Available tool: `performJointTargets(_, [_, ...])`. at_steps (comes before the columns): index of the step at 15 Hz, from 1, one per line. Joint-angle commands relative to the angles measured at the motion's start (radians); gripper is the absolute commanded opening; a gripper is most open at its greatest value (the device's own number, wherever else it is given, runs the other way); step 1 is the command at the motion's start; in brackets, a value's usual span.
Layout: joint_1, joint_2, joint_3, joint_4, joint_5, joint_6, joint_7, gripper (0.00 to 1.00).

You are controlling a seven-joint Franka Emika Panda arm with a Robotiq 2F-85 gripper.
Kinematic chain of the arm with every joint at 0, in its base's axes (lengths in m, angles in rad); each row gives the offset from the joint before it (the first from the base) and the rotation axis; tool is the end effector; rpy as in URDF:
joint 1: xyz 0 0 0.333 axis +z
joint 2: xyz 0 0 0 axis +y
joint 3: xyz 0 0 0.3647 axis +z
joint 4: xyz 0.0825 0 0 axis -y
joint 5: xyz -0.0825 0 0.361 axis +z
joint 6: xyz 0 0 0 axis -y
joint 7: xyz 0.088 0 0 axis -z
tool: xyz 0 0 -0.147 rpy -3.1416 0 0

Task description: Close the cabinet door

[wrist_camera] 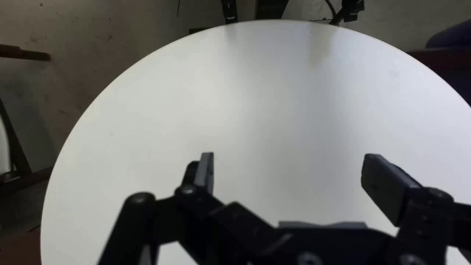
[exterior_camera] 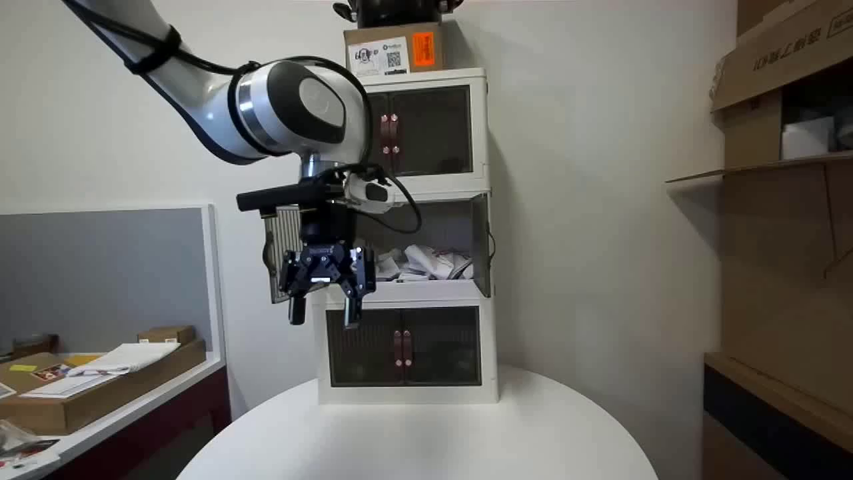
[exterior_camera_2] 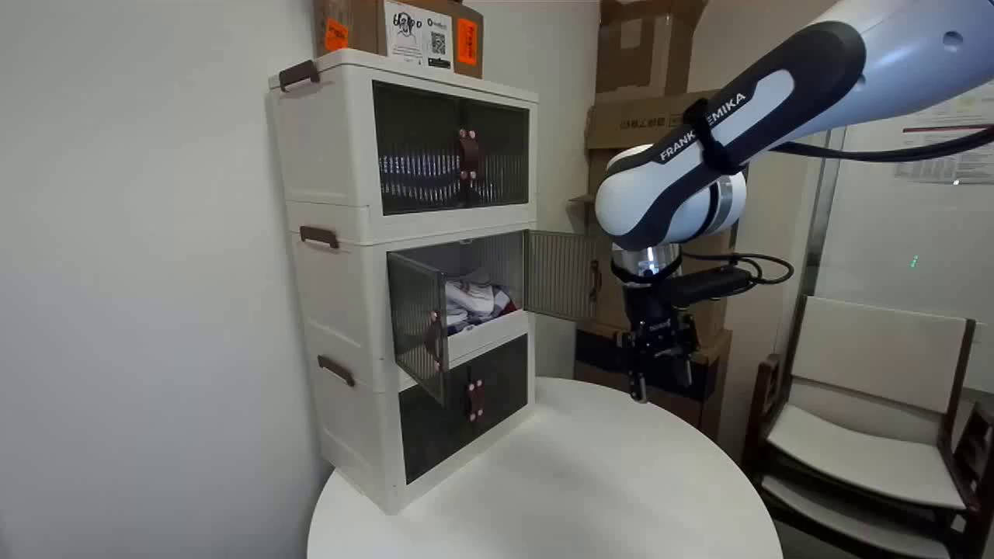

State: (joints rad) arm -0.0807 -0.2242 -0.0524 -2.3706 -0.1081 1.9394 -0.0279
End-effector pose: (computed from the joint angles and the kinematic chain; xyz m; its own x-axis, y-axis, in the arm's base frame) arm 0.3982 -0.0653 0.4179 0.9760 -0.0597 -0.2092 -0.0453 -0.9963 0.0731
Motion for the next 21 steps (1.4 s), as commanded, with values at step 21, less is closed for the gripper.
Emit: performJointTargets(21, [0.002, -0.023, -0.134, 0.348, -0.029, 0.067, -0.547, 1.00])
